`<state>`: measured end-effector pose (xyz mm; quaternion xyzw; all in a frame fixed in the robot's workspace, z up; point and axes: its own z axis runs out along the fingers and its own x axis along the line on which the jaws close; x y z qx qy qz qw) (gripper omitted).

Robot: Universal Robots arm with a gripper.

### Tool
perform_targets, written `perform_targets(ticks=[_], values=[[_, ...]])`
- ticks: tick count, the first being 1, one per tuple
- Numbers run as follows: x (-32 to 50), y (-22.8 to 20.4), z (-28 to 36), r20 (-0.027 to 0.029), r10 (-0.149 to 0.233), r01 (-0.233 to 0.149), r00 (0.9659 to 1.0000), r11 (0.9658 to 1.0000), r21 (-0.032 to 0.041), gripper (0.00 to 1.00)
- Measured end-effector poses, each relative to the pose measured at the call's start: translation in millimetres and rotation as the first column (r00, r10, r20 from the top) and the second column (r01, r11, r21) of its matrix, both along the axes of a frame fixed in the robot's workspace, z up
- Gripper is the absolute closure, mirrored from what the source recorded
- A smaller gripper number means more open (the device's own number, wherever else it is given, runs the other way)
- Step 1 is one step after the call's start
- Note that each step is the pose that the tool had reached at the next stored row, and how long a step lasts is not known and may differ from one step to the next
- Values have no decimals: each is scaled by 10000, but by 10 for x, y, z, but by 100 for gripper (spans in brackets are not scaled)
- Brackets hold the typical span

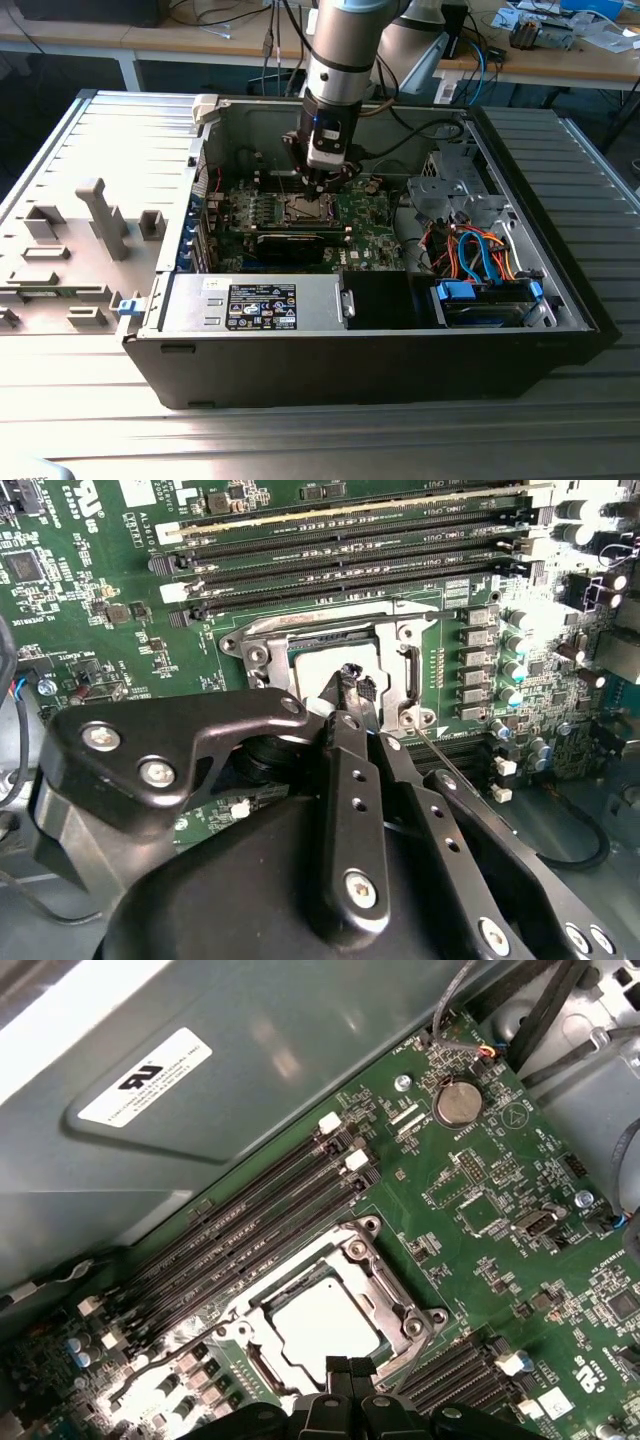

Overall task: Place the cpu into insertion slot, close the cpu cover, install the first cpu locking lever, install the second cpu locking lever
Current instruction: 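Install the first cpu locking lever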

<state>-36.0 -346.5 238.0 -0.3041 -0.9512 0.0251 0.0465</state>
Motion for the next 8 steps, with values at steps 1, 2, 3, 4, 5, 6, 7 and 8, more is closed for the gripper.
perform_targets(ticks=[1, 2, 3, 4, 5, 6, 7, 8], values=[[0, 0, 0, 0, 30, -30, 10000, 10000, 0, 89], [0, 0, 0, 0, 81, -81, 10000, 10000, 0, 89], [0, 0, 0, 0, 154, -154, 9999, 9999, 0, 89], [0, 0, 0, 0, 183, -183, 9998, 9998, 0, 89], [0, 0, 0, 0, 214, -214, 9998, 9998, 0, 89], [0, 0, 0, 0, 247, -247, 9997, 9997, 0, 89], [0, 0, 0, 0, 307, -307, 9995, 9995, 0, 89], [0, 0, 0, 0, 335, -335, 9994, 9994, 0, 89]])
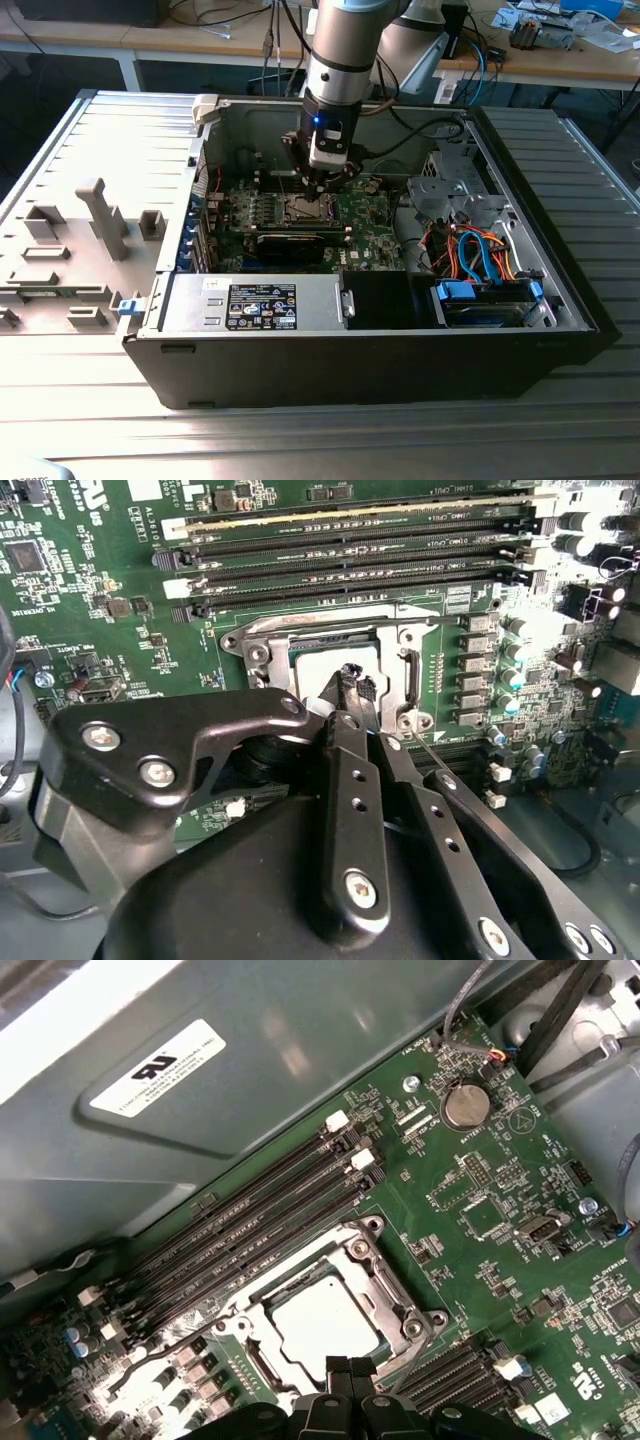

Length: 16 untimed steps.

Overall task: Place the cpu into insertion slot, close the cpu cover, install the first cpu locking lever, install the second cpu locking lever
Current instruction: 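Install the first cpu locking lever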

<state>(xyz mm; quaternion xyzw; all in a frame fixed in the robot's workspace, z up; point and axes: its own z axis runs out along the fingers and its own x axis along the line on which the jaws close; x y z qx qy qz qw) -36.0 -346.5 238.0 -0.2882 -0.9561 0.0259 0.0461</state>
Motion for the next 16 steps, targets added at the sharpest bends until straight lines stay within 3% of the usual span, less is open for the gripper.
perform_targets(ticks=[16], values=[[0, 0, 0, 0, 618, -618, 9981, 9981, 0, 89]])
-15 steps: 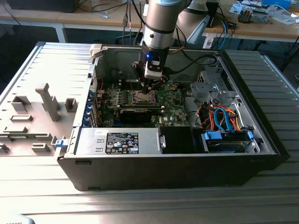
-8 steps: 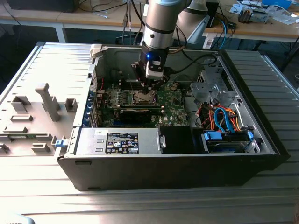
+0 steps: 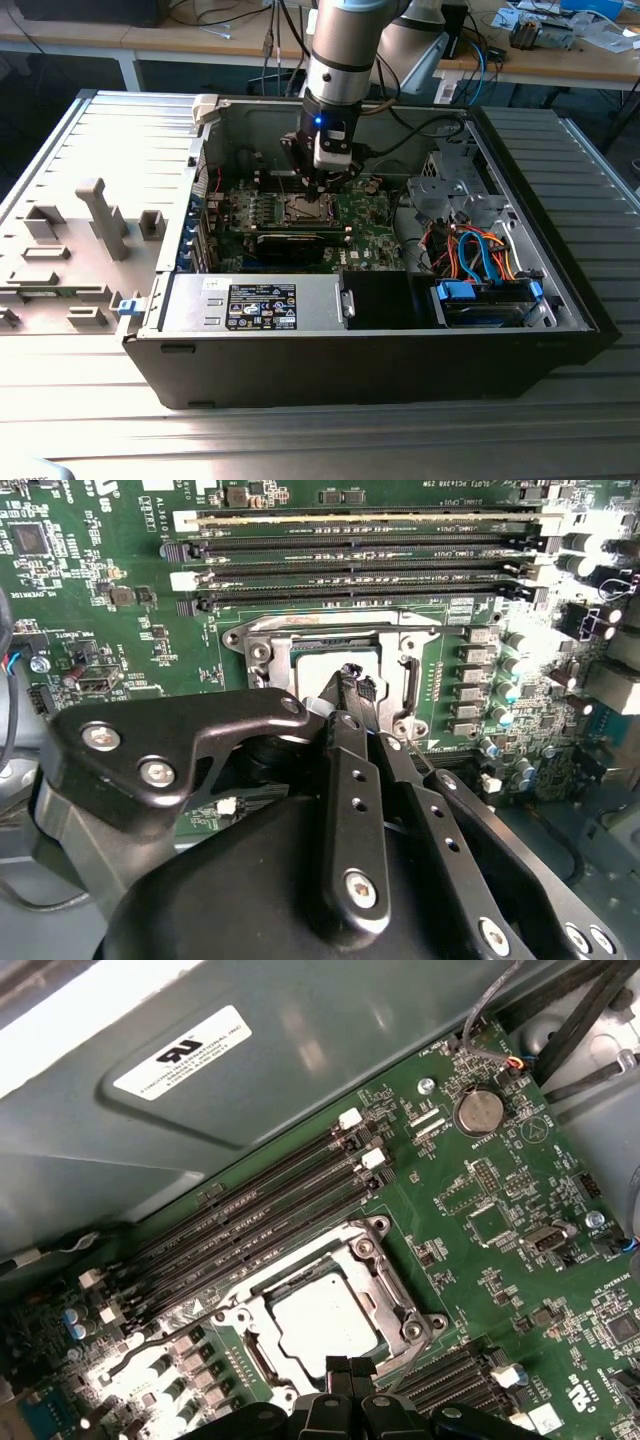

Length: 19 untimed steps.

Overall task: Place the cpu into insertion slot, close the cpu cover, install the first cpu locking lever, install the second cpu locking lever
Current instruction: 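Install the first cpu locking lever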

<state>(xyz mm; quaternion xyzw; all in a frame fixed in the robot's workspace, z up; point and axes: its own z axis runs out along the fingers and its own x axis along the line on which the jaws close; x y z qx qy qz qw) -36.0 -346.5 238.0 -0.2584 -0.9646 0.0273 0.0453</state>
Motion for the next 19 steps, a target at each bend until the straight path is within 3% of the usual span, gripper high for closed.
perform_targets(ticks=[19], values=[[0, 0, 0, 0, 430, -430, 9991, 9991, 3, 89]])
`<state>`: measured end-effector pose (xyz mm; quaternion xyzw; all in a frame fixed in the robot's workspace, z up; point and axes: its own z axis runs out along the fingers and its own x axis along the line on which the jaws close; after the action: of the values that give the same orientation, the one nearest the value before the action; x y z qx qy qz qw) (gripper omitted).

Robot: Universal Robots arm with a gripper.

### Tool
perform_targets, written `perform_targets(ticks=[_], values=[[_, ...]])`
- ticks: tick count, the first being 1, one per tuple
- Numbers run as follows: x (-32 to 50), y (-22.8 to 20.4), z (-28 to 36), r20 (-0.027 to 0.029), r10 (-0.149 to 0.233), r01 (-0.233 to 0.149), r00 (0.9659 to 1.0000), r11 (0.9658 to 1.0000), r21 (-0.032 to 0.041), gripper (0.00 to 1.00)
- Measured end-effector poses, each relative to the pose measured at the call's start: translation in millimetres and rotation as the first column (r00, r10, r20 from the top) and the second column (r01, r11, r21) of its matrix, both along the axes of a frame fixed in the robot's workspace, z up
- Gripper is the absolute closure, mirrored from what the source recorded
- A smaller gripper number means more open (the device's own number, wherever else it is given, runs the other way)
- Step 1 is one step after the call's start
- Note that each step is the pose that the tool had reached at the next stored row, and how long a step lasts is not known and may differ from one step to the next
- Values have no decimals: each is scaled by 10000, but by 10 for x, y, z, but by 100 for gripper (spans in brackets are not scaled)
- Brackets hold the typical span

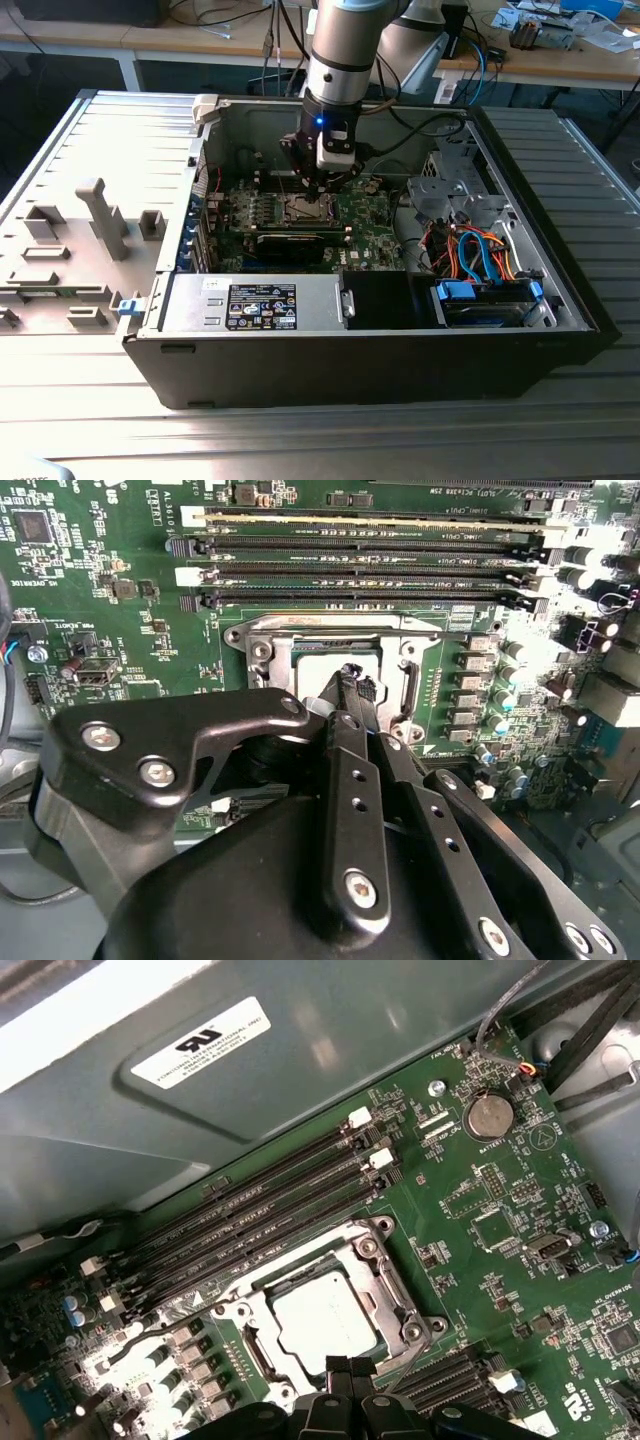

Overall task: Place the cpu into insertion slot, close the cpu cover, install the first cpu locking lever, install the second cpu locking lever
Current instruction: 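Install the first cpu locking lever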

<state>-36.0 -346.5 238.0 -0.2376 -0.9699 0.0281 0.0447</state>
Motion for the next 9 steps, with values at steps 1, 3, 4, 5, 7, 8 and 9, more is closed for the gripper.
perform_targets(ticks=[1, 3, 4, 5, 7, 8, 9], values=[[0, 0, 0, 0, 14, -14, 10000, 10000, 0, 89], [0, 0, 0, 0, 50, -50, 10000, 10000, 0, 89], [0, 0, 0, 0, 72, -72, 10000, 10000, 0, 89], [0, 0, 0, -1, 86, -86, 10000, 10000, 1, 89], [0, 0, 0, 0, 131, -131, 9999, 9999, 1, 89], [0, 0, 0, 0, 145, -145, 9999, 9999, 1, 89], [0, 0, 0, 0, 174, -174, 9998, 9998, 1, 89]])
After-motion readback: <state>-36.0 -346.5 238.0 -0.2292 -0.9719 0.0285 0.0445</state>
